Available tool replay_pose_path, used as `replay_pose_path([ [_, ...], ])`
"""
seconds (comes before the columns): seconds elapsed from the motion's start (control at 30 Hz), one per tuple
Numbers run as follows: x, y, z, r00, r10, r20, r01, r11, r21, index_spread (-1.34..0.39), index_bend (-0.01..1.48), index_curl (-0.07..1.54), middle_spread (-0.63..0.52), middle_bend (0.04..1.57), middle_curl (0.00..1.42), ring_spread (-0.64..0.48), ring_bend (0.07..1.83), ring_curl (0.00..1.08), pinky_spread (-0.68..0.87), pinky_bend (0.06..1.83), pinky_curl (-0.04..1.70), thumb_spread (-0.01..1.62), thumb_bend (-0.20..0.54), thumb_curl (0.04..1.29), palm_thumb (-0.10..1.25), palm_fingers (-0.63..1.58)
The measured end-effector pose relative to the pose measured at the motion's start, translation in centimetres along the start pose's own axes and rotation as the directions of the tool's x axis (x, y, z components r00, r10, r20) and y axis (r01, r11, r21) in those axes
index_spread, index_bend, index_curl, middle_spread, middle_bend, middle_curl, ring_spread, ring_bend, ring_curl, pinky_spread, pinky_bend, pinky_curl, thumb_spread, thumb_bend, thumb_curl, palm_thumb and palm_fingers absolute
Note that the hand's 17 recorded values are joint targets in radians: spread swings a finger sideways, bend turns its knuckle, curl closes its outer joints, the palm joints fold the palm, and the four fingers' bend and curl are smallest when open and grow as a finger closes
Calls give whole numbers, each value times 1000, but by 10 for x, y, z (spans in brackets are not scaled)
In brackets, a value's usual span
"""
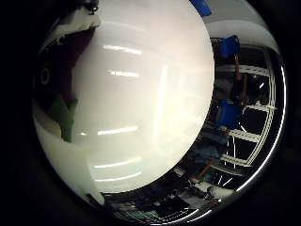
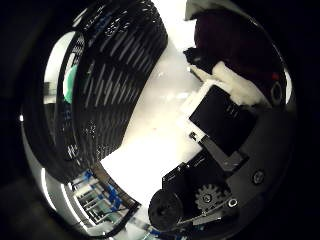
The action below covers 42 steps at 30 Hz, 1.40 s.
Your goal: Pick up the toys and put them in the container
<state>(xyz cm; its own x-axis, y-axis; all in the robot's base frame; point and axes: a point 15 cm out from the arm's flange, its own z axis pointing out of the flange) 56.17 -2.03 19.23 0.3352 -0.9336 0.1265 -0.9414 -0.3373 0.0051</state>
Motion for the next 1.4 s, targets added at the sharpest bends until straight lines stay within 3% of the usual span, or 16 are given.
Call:
replay_pose_path([
  [0.07,0,0,-4,1000,13,10,-13,1000,11,-479,771,569,-349,1000,916,-253,1369,651,-246,1454,612,815,-7,585,1090,1084],
  [0.17,-2,-1,-20,996,59,62,-62,997,44,-462,860,705,-340,1077,995,-242,1410,692,-209,1497,669,707,-11,651,1137,1010],
  [0.37,-5,15,-68,994,75,78,-80,995,59,-442,914,914,-323,1169,1082,-230,1489,745,-168,1540,765,574,-23,737,1125,925],
  [0.5,-13,22,-115,992,86,87,-95,989,114,-430,926,1013,-302,1207,1105,-223,1519,761,-160,1522,822,683,-18,751,1059,915],
  [0.73,-39,40,-204,991,84,103,-100,981,165,-416,901,1090,-275,1226,1107,-218,1524,762,-150,1477,901,844,-13,750,1067,920],
  [1.0,-101,45,-302,994,22,111,-47,972,230,-412,865,1133,-259,1223,1103,-217,1518,761,-154,1418,979,897,-14,738,1064,929],
  [1.2,-163,32,-320,992,-39,118,5,961,276,-414,840,1152,-255,1211,1103,-217,1510,760,-158,1381,1021,903,-17,733,1062,943],
  [1.4,-205,-7,-296,990,-57,130,16,955,295,-416,827,1164,-254,1196,1107,-218,1502,764,-165,1341,1067,898,-16,740,1066,956],
])
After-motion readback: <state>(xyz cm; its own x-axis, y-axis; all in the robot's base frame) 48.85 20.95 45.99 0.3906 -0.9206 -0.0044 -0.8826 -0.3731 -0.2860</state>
